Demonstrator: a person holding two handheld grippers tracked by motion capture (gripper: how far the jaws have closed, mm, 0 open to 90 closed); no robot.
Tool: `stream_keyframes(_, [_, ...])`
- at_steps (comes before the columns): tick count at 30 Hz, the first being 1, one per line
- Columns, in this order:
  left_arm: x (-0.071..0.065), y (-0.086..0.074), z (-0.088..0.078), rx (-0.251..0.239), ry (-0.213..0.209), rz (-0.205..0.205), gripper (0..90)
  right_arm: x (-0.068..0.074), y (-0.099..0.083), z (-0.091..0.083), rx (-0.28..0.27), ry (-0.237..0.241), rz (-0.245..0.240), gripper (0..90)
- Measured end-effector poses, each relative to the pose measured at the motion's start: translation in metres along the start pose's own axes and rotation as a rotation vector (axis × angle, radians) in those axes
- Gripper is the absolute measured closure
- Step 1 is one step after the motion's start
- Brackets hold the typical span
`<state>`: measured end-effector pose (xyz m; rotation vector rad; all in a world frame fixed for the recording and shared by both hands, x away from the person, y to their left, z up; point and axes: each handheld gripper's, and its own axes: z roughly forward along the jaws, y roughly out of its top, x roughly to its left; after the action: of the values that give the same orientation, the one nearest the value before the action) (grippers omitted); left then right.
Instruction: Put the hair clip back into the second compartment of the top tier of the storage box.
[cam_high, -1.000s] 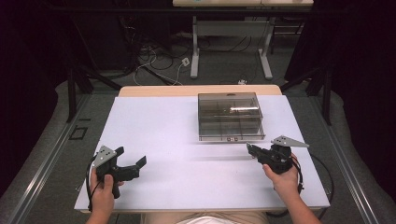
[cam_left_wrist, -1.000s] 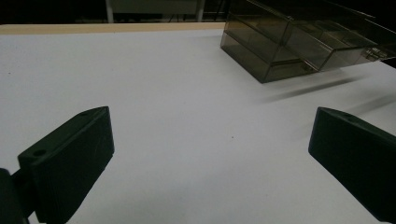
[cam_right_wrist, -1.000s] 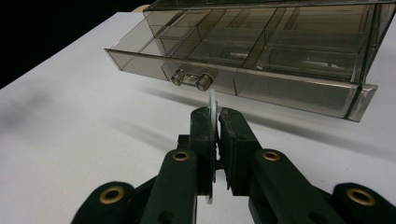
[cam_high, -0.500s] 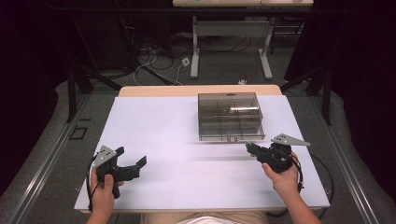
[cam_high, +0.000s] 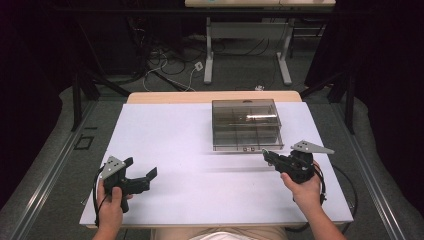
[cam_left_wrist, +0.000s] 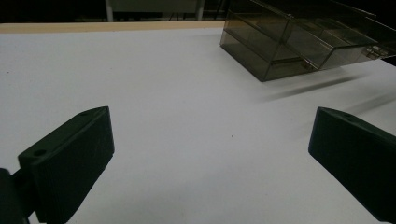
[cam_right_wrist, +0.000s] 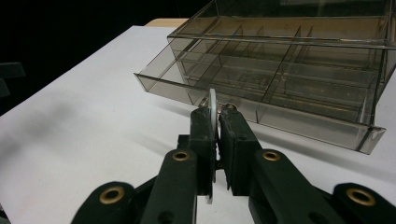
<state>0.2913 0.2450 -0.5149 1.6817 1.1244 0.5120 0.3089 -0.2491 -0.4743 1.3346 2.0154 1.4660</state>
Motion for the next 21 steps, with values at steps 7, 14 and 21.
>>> stream_keyframes(7, [0.001,0.0,0.0,0.0,0.0,0.004,0.4,0.004,0.005,0.0,-0.001,-0.005,-0.009,83.7])
stream_keyframes(14, [0.0,0.0,0.001,0.001,-0.001,0.002,0.4,0.006,0.014,0.002,0.022,-0.003,-0.021,83.7])
stream_keyframes(21, [0.0,0.0,0.001,0.001,-0.004,-0.001,0.4,0.007,0.021,0.011,0.041,-0.006,-0.021,83.7])
